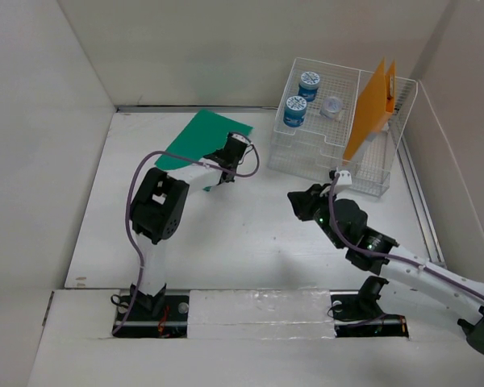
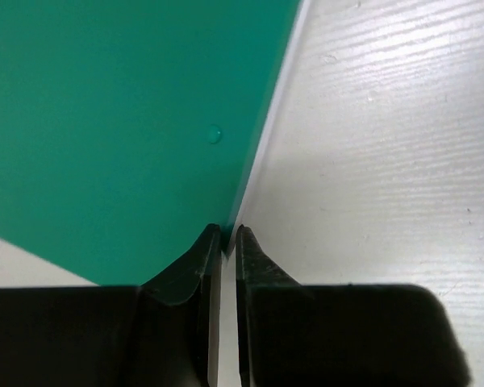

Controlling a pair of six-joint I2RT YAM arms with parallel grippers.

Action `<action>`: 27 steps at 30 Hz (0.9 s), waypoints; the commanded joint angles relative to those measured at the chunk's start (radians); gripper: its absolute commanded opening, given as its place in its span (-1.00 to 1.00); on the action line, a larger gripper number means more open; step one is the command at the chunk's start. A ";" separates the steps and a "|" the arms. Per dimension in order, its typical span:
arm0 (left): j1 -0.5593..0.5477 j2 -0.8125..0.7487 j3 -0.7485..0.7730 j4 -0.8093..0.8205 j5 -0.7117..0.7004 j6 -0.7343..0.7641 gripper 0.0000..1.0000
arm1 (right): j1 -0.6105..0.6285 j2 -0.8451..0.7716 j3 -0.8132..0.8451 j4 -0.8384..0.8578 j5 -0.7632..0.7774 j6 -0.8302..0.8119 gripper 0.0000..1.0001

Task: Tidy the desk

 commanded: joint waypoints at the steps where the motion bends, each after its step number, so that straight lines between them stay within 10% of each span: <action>1: 0.011 0.043 0.007 -0.048 0.030 -0.084 -1.00 | 0.011 -0.027 0.010 0.052 -0.006 -0.003 -0.59; 12: -0.088 -0.249 -0.280 -0.046 0.222 -0.384 -1.00 | 0.011 -0.015 0.024 -0.006 -0.004 -0.031 -0.54; 21: -0.415 -0.499 -0.489 -0.013 0.308 -0.694 -1.00 | 0.011 0.056 0.076 -0.108 0.035 -0.058 -0.42; 27: -0.472 -0.660 -0.455 -0.122 0.010 -0.789 -0.67 | 0.011 0.077 0.070 -0.091 0.046 -0.035 -0.40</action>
